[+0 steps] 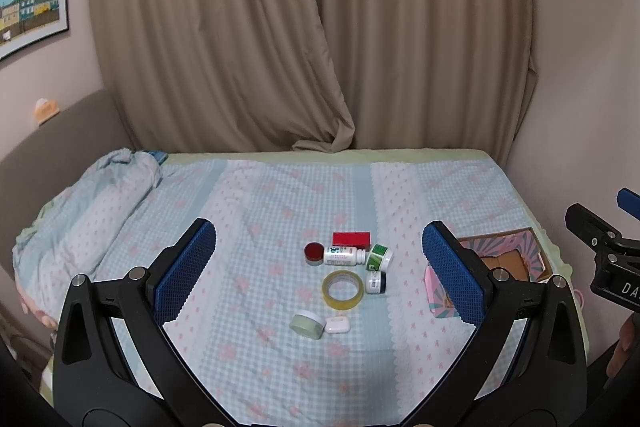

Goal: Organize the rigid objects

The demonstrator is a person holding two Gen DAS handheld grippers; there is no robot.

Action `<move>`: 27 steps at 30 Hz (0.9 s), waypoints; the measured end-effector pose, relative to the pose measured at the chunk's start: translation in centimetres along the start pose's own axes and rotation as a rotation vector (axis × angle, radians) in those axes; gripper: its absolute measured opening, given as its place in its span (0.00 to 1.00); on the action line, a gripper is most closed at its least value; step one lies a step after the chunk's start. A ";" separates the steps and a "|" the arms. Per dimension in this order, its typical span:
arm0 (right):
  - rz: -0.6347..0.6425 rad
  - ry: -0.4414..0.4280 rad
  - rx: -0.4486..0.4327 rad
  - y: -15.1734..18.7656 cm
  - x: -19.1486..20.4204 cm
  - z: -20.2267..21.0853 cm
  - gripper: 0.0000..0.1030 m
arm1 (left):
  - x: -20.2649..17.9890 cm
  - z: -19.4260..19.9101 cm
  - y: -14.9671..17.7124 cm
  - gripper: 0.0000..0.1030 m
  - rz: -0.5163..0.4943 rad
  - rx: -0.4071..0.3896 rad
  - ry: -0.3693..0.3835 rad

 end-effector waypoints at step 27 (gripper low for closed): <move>0.003 -0.012 0.003 0.3 -0.3 0.1 1.00 | -0.4 -0.3 0.1 0.99 0.000 0.014 -0.009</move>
Point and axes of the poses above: each gripper's, at about its wrist camera, not at the fingertips, and z roughly against the way its jaws point, x to its left, y to its underside, the point moved 1 cm from there along -z, roughly the way its jaws point, and after that the axes turned 7 degrees about y, right-handed, at the moved point
